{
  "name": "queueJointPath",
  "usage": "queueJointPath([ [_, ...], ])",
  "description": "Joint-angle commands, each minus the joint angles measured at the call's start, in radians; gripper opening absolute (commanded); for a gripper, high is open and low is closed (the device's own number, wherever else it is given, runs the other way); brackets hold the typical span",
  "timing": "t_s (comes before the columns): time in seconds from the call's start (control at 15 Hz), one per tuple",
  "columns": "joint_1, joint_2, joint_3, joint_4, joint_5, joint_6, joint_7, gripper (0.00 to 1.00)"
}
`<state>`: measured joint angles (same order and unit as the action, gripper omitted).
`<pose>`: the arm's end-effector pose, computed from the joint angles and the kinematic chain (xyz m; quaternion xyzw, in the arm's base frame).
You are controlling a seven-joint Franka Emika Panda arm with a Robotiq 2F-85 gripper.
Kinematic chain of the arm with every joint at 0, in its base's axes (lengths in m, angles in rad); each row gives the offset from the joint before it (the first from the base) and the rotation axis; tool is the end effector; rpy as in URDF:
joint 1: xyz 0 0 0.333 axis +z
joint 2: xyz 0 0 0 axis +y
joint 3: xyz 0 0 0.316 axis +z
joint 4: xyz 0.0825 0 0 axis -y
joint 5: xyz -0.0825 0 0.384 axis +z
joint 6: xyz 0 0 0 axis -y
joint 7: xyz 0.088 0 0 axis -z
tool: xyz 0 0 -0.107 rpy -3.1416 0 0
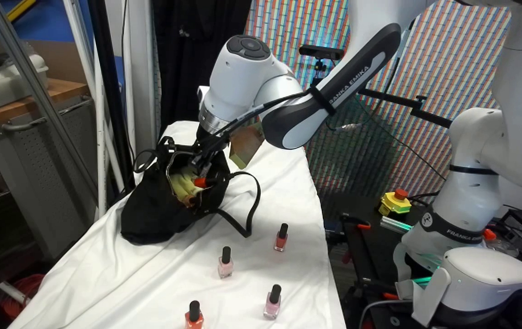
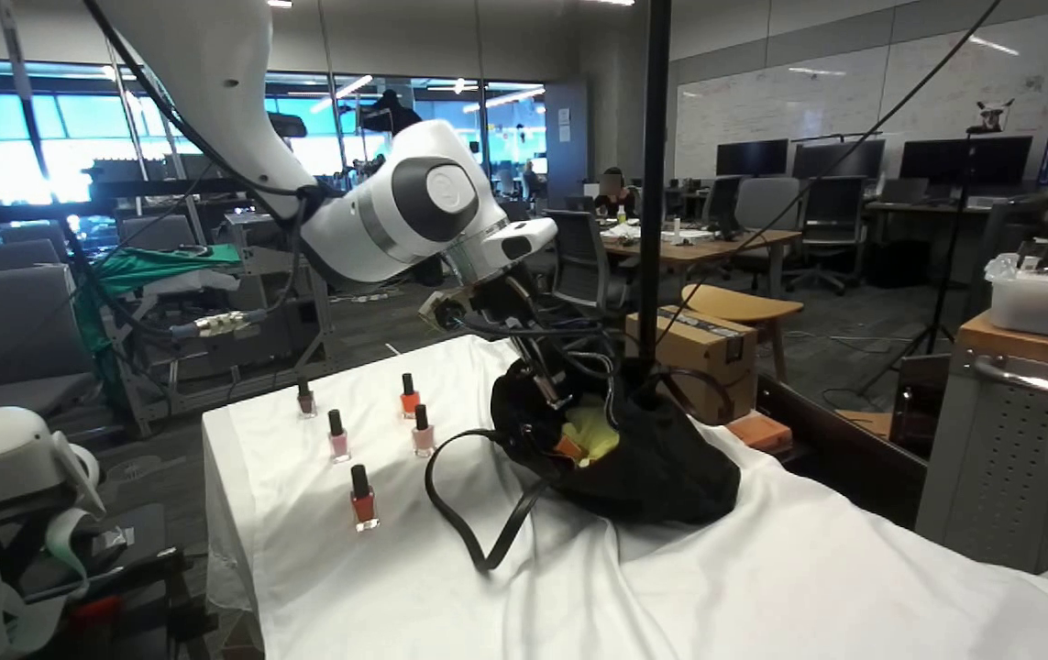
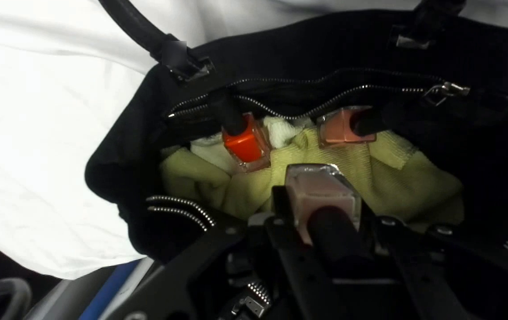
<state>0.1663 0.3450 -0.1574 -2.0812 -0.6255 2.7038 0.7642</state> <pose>0.6075 0.0285 0.2851 0.9680 -0.0985 0.1907 0.1303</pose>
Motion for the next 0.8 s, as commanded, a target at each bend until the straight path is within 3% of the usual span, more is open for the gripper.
queueJointPath([
  [0.0,0.048,0.062,-0.055,0.077,-0.060,0.013,0.106,0.16],
  [0.67,0.088,0.134,-0.089,0.148,-0.073,0.007,0.225,0.16],
  [0.73,0.086,0.136,-0.087,0.149,-0.067,0.008,0.222,0.66],
])
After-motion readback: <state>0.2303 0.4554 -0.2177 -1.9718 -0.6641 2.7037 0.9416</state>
